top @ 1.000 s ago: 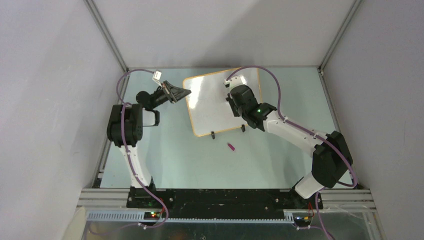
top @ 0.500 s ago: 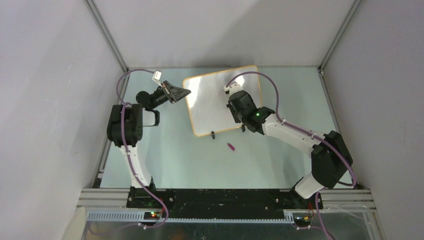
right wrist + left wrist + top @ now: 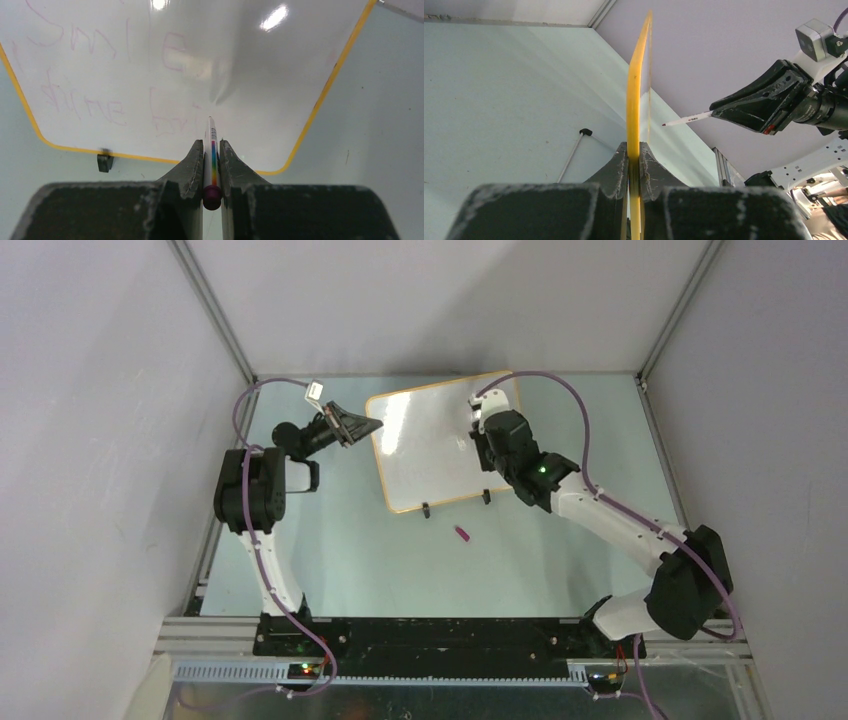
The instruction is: Write a sentence on the whiteboard
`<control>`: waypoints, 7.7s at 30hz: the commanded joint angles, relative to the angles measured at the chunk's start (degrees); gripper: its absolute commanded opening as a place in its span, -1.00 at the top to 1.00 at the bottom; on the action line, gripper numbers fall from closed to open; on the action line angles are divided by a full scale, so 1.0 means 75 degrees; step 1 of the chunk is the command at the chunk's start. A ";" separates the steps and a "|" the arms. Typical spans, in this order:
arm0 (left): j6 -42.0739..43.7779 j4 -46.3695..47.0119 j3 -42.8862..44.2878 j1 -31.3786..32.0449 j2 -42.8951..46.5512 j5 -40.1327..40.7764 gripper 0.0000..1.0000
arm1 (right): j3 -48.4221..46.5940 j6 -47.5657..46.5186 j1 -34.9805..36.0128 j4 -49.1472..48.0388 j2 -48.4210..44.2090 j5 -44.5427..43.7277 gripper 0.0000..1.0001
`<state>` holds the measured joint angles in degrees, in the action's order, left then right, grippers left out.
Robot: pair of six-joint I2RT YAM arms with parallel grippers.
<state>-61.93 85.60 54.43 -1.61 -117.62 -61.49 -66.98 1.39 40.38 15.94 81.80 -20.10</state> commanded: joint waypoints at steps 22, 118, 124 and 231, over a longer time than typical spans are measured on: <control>0.0336 0.0276 -0.0057 0.0095 0.0182 -0.0040 1.00 | 0.3944 -0.0542 -0.0168 -0.4937 -0.2833 0.0588 1.00; 0.0277 0.0270 -0.0007 0.0238 0.0125 -0.0064 1.00 | 0.4161 -0.0860 -0.0175 -0.6273 -0.0802 0.0479 1.00; 0.0277 0.0270 0.0003 0.0238 0.0129 -0.0062 1.00 | 0.4161 -0.0855 -0.0109 -0.6074 -0.0795 0.0527 1.00; 0.0289 0.0276 -0.0020 0.0238 0.0137 -0.0065 1.00 | 0.4314 -0.0765 0.0576 -0.5065 -0.0983 -0.0868 1.00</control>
<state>-61.98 85.65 54.43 -1.39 -117.62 -61.19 -34.94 -4.58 44.21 -21.28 74.76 -25.67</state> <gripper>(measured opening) 0.100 0.142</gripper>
